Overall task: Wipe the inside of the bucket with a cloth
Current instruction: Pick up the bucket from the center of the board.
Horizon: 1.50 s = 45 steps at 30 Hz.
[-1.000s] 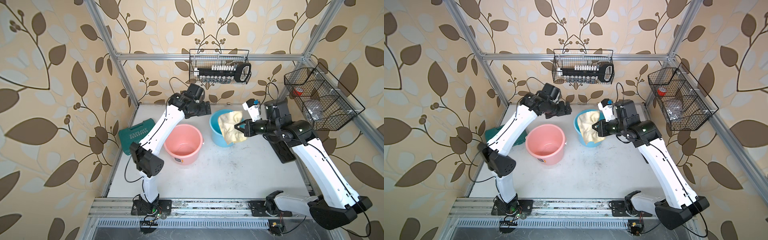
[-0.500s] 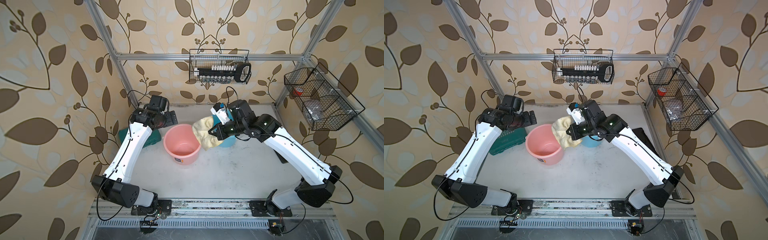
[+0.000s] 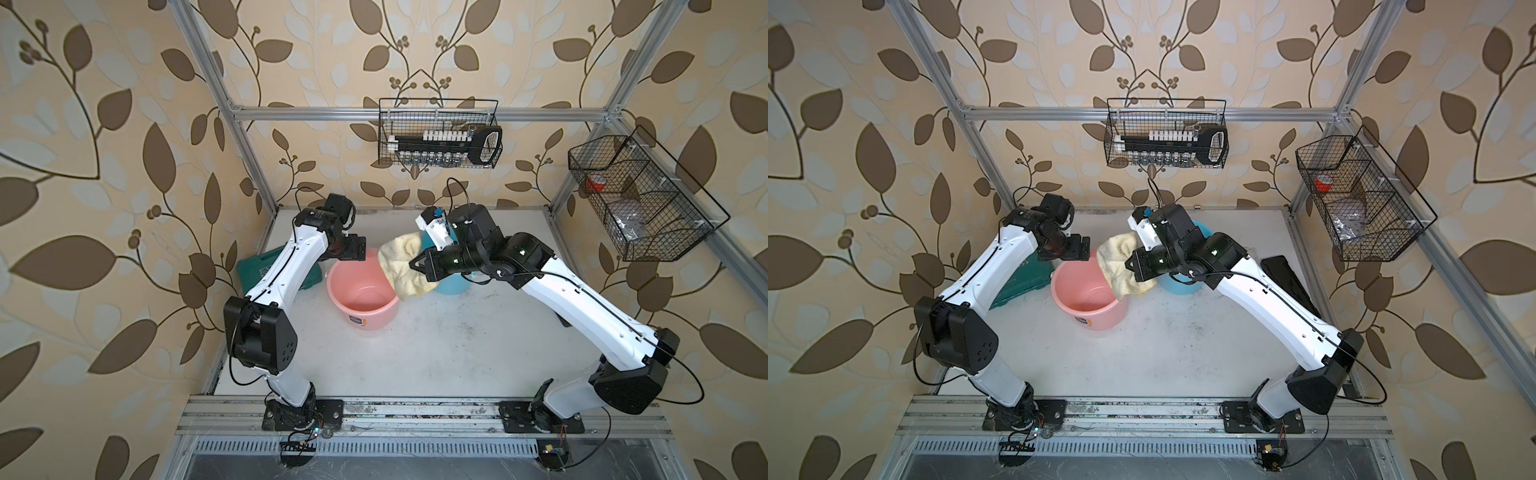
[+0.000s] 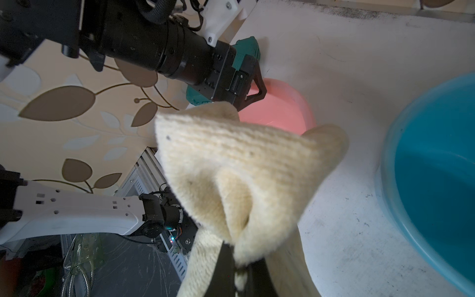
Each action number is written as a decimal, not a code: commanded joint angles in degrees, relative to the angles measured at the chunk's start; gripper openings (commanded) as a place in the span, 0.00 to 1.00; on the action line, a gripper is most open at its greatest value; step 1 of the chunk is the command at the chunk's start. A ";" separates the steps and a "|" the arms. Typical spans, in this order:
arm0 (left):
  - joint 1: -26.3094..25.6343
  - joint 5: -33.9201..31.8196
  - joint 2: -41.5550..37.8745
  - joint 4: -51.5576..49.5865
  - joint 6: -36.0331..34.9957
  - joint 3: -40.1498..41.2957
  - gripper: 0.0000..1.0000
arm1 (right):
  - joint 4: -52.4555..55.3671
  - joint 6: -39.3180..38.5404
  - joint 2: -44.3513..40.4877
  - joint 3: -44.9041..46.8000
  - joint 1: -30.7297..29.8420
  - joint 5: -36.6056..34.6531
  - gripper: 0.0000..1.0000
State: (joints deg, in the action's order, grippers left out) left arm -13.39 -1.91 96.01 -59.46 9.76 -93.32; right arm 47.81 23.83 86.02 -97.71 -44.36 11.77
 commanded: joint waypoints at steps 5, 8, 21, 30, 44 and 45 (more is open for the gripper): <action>0.56 2.62 2.47 0.19 -3.79 -2.48 0.85 | 0.70 0.27 -1.73 1.84 -0.27 -2.51 0.00; 0.56 2.71 3.95 -0.86 -4.14 -3.07 0.77 | 1.19 0.24 -1.39 1.86 -0.28 -2.70 0.00; 0.56 2.76 6.04 -1.36 -3.55 -3.65 0.49 | 2.16 0.00 -0.69 2.70 -0.22 -4.06 0.00; 0.56 2.51 4.70 -2.00 -2.74 -1.80 0.32 | 2.74 -0.31 0.55 1.67 -0.16 -4.50 0.00; 0.56 2.70 3.27 -2.43 -0.84 1.04 0.00 | 6.50 -1.84 1.93 -2.66 0.79 -13.02 0.00; 0.56 2.63 3.22 -2.58 -0.65 0.97 0.00 | 7.07 -2.36 3.03 -4.28 0.97 -12.93 0.00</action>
State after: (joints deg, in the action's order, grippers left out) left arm -13.39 1.63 101.23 -60.05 8.51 -93.32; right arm 53.17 23.05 87.09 -98.10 -43.83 2.17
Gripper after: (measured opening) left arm 0.147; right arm 0.050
